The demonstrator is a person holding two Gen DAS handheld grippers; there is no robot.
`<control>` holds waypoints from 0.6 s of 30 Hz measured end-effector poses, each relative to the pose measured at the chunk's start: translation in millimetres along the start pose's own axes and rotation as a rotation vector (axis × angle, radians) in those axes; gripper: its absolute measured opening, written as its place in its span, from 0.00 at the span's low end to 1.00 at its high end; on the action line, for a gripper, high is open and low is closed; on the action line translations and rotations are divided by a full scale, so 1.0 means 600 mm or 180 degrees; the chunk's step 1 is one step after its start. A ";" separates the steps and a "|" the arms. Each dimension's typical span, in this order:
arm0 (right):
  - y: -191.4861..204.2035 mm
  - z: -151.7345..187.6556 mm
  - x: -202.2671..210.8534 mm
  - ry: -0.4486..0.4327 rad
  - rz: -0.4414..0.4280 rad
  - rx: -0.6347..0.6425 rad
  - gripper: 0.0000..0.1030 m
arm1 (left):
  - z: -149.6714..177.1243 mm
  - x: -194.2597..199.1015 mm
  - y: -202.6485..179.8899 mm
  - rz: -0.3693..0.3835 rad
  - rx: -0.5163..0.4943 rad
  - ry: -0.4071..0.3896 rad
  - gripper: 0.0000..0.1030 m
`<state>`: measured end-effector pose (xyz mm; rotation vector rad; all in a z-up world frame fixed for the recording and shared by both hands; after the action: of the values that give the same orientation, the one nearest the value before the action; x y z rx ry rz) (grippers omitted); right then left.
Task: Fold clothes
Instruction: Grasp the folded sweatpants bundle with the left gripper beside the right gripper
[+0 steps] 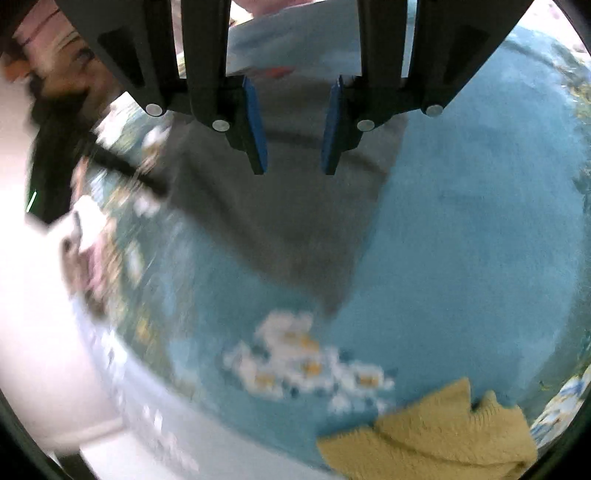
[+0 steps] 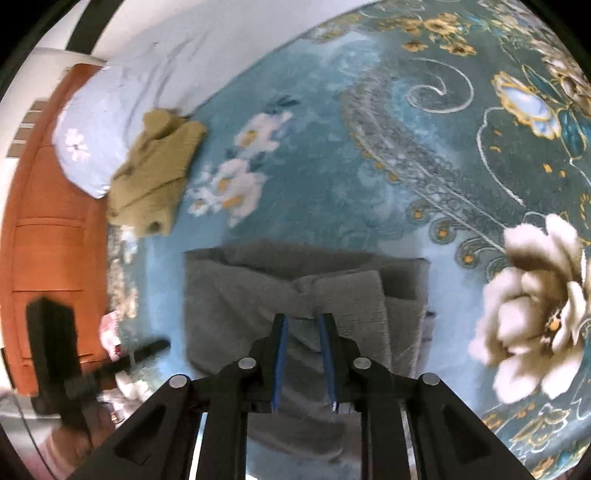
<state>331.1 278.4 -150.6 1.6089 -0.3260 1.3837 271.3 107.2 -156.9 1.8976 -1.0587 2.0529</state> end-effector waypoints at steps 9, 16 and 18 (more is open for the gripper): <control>-0.046 -0.005 -0.057 0.0094 0.0138 -0.0159 0.18 | 0.012 -0.080 0.046 -0.0119 0.0247 0.0189 0.32; -0.021 0.005 -0.030 0.0047 0.0023 -0.0426 0.18 | 0.003 -0.044 0.042 0.0063 0.0212 0.0192 0.30; -0.023 0.013 0.005 -0.0110 -0.0059 -0.0385 0.21 | -0.007 -0.015 0.043 0.0090 0.0178 0.0003 0.30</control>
<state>347.1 280.6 -153.7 1.5341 -0.4066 1.2986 255.1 93.6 -175.0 1.9181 -1.0446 2.1201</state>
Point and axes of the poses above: each gripper's, at about its wrist camera, not at the fingertips, and x roughly against the way its jaws point, y to its left, z to its underside, the point moved 9 cm from there along -x, roughly the way its jaws point, and after that the axes turned 14 degrees about -x, right-handed, at the moved point
